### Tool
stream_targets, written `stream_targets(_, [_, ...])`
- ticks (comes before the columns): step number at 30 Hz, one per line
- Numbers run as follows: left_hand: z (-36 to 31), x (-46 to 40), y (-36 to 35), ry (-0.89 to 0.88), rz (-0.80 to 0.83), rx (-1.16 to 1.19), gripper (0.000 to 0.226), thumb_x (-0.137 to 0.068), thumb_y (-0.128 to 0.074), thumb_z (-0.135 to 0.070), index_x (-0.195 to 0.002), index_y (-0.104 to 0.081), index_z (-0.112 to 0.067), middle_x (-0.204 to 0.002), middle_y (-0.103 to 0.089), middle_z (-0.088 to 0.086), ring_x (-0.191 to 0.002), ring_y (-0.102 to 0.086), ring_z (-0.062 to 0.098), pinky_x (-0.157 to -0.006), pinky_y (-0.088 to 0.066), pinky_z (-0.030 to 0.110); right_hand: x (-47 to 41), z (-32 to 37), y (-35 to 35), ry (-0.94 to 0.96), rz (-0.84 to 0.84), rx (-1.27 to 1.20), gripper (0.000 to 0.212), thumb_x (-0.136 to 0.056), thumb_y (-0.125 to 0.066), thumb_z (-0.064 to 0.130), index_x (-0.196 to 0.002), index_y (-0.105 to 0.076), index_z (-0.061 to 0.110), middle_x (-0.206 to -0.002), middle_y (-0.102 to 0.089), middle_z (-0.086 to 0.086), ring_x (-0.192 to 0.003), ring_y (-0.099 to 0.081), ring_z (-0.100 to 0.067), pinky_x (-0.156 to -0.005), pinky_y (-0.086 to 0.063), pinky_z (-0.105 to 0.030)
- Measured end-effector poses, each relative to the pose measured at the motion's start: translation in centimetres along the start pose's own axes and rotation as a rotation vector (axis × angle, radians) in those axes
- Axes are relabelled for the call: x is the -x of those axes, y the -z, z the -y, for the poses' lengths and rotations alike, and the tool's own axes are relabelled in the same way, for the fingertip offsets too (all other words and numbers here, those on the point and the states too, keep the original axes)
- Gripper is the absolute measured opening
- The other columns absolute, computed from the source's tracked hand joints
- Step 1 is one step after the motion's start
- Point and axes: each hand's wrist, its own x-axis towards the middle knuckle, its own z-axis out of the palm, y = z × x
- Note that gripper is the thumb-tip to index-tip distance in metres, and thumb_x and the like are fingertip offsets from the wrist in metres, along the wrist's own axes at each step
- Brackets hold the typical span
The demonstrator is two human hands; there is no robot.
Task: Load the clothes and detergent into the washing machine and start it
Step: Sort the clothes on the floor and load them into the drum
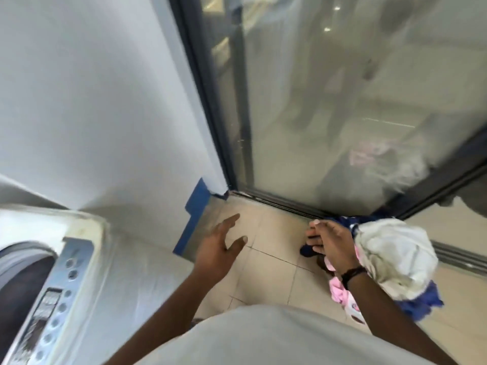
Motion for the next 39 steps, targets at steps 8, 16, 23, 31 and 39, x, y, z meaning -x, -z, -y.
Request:
stream_targets(8, [-9.2, -3.3, -8.7, -0.172, 0.306, -0.099, 0.059, -0.093, -0.067, -0.042, -0.146, -0.043, -0.041, -0.142, -0.053, -0.012, -0.125, -0.048, 0.002, -0.104, -0.042, 0.028, 0.5, -2.2, 11.2, 0.007, -0.195, -0.222, 0.014, -0.098, -0.059, 0.013, -0.094, -0.066, 0.001, -0.08, -0.069, -0.013, -0.066, -0.06, -0.024, -0.057, -0.045, -0.026])
stream_targets(16, [-14.9, -6.9, -16.2, -0.244, 0.606, -0.103, 0.058, -0.094, -0.069, -0.022, -0.147, -0.047, -0.029, -0.143, -0.055, -0.005, -0.127, -0.053, 0.011, -0.101, -0.043, 0.026, 2.8, -6.8, 17.5, -0.146, -0.538, -0.462, 0.013, -0.097, -0.054, 0.007, -0.089, -0.063, 0.004, -0.076, -0.066, -0.012, -0.059, -0.055, -0.02, -0.045, -0.039, -0.021])
stream_targets(23, [-21.5, -13.5, -24.6, -0.259, 0.799, -0.089, 0.062, -0.094, -0.068, -0.019, -0.15, -0.042, -0.026, -0.128, -0.053, -0.002, -0.116, -0.057, 0.015, -0.098, -0.043, 0.026, 3.1, -7.0, 21.7, -0.197, -0.657, -0.331, 0.014, -0.098, -0.058, 0.017, -0.092, -0.067, 0.009, -0.077, -0.07, -0.007, -0.063, -0.063, -0.022, -0.058, -0.044, -0.031])
stream_targets(31, [-20.9, -15.5, -34.8, -0.201, 1.108, -0.266, 0.048, -0.091, -0.072, -0.028, -0.135, -0.054, -0.033, -0.109, -0.066, -0.004, -0.105, -0.065, 0.011, -0.077, -0.049, 0.019, 0.3, -9.6, 26.2, -0.337, -0.826, -0.271, 0.012, -0.099, -0.059, 0.024, -0.096, -0.067, 0.015, -0.082, -0.074, -0.006, -0.064, -0.068, -0.02, -0.055, -0.048, -0.027])
stream_targets(39, [-14.2, -14.3, -44.4, 0.048, 1.128, -0.481, 0.038, -0.091, -0.07, -0.032, -0.127, -0.06, -0.026, -0.103, -0.065, -0.002, -0.096, -0.062, 0.016, -0.082, -0.047, 0.028, -7.9, -19.6, 26.8, -0.493, -0.724, -0.324, 0.01, -0.095, -0.063, 0.022, -0.104, -0.065, 0.017, -0.092, -0.072, -0.007, -0.072, -0.07, -0.021, -0.06, -0.051, -0.03])
